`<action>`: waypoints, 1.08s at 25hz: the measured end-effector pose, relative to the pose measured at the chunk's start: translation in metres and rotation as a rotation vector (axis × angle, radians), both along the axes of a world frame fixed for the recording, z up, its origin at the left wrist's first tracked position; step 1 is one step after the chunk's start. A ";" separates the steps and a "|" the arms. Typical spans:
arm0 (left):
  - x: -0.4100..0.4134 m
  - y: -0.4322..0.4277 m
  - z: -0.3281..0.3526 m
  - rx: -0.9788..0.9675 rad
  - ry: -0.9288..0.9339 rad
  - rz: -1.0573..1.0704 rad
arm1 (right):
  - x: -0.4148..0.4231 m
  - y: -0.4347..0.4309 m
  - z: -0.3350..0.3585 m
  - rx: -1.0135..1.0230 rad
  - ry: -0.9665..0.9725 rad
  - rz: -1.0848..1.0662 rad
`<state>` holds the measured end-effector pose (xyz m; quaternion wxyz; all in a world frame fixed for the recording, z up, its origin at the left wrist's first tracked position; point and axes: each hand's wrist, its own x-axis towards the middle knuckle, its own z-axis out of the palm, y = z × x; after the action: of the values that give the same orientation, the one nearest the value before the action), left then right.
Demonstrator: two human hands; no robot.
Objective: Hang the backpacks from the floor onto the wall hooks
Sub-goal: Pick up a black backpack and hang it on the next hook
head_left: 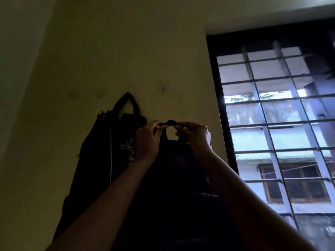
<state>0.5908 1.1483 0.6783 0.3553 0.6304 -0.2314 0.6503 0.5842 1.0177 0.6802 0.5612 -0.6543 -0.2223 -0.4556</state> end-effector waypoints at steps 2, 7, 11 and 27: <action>0.016 0.003 0.031 0.036 -0.045 0.015 | 0.018 0.005 0.029 -0.009 -0.051 -0.077; 0.048 0.010 0.086 0.081 -0.137 0.033 | 0.054 0.015 0.089 -0.055 -0.169 -0.231; 0.070 0.021 0.122 0.094 -0.200 0.078 | 0.072 0.022 0.130 -0.079 -0.189 -0.316; 0.129 0.026 0.199 -0.023 -0.079 0.307 | 0.118 0.034 0.192 -0.097 -0.248 -0.512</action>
<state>0.7195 1.1744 0.8768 0.2492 0.6281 -0.1387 0.7240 0.7019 1.0513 0.8720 0.3644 -0.6546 -0.1384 -0.6477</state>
